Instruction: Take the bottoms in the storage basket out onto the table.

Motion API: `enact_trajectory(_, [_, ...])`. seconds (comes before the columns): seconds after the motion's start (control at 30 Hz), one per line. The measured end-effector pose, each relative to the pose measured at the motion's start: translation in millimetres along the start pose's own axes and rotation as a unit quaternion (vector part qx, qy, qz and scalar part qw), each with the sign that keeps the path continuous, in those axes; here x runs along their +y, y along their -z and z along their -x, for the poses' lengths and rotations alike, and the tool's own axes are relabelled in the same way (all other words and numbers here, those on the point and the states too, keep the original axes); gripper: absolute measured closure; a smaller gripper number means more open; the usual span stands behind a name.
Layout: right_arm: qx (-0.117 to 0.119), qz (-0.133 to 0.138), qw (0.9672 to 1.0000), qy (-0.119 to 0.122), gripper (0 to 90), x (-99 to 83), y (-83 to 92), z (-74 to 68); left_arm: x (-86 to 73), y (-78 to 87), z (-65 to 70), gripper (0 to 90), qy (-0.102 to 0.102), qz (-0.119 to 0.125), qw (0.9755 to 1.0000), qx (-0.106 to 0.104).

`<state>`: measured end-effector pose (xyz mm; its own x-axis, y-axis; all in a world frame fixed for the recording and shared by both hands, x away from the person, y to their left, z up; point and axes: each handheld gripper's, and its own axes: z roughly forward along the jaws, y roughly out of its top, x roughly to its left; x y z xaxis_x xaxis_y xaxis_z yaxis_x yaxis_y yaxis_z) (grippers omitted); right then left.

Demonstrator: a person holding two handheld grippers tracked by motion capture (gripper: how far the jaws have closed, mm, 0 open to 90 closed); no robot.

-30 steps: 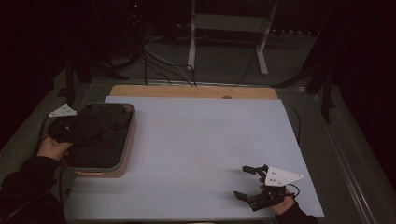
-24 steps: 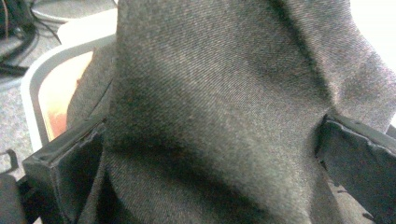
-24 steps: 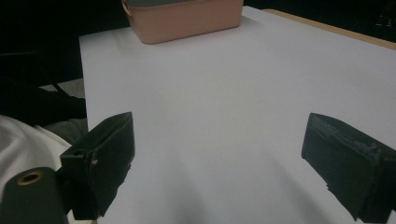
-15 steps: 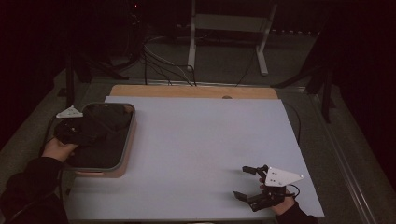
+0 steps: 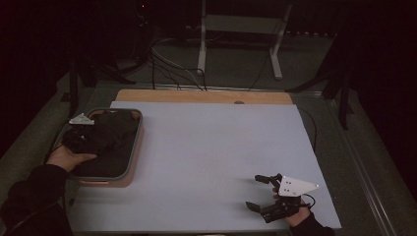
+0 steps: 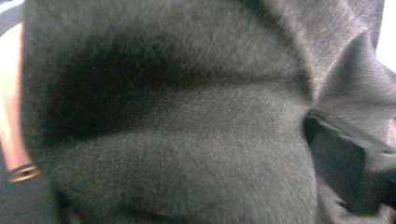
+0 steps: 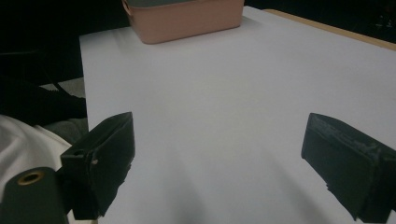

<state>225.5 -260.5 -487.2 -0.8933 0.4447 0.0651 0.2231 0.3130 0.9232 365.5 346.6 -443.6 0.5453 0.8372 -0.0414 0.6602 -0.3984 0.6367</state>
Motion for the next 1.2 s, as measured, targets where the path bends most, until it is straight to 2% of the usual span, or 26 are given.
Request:
enact_trajectory(0.13, [0.0,0.0,1.0,-0.001,9.8,0.3,0.1,0.1,-0.9,-0.8,0.9,32.5,-0.009,-0.018,0.9998,0.001])
enact_trajectory(0.2, [-0.001,0.0,1.0,-0.001,9.9,0.2,-0.1,0.1,-2.2,-0.4,1.6,42.3,-0.018,-0.021,0.9996,-0.007])
enact_trajectory(0.3, [-0.001,-0.001,1.0,-0.001,9.9,0.4,-0.2,-0.1,-4.3,-0.4,1.6,55.6,-0.018,-0.024,0.9993,-0.022])
enact_trajectory(0.37, [-0.001,-0.001,1.0,-0.002,9.9,0.5,-0.3,-0.2,-4.4,0.6,1.4,61.3,-0.016,-0.024,0.9992,-0.027])
enact_trajectory(0.6, [-0.004,0.001,1.0,-0.001,9.9,1.0,0.5,0.4,-2.7,7.6,0.7,67.7,-0.028,-0.016,0.999,-0.03])
enact_trajectory(0.83, [-0.007,0.003,1.0,-0.002,9.9,0.9,2.5,1.2,3.6,16.4,-2.3,70.0,-0.006,-0.013,0.9995,-0.029])
enact_trajectory(1.2, [-0.009,0.003,0.9999,-0.004,9.9,0.5,3.4,1.7,6.3,31.9,-6.4,72.0,0.024,0.017,0.9987,-0.041])
